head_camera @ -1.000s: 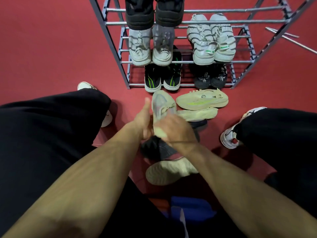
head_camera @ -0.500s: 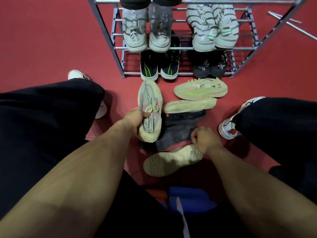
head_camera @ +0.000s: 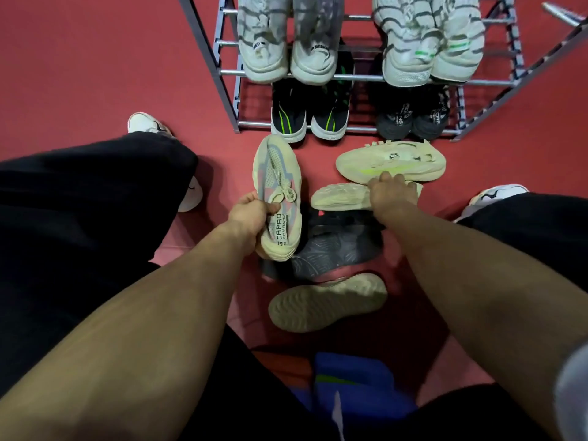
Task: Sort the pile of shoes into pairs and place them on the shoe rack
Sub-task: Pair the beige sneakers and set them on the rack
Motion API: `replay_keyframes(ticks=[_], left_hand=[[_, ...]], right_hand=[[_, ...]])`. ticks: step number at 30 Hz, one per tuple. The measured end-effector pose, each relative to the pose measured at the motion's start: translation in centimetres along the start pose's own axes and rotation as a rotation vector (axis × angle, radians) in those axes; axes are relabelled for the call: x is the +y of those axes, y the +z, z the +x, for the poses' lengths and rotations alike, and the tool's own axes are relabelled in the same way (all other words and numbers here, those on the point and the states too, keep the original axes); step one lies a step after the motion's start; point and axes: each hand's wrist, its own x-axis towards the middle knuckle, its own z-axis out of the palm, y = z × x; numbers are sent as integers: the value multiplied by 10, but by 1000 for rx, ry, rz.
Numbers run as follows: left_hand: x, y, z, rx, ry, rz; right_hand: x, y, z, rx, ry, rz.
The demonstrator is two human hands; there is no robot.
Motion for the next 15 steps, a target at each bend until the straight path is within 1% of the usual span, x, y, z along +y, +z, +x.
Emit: replay_keyframes(ticks=[5, 7, 8, 10, 12, 13, 14, 15], left_hand=[[8, -4, 6, 18, 6, -65], [11, -5, 4, 25, 8, -86], [12, -5, 3, 33, 14, -89], [13, -5, 2, 53, 37, -93], [14, -4, -1, 64, 60, -116], [14, -3, -2, 69, 68, -131], [14, -2, -5, 69, 77, -143], [13, -1, -7, 69, 86, -151]], right_hand=[[20, 12, 17, 109, -153, -100], [28, 7, 20, 106, -215, -78], [32, 2, 21, 65, -234, -27], [39, -16, 19, 5, -231, 201], [47, -40, 15, 45, -158, 513], [49, -51, 13, 78, -120, 611], [50, -58, 9, 85, -113, 638], [48, -61, 5, 53, -126, 606]])
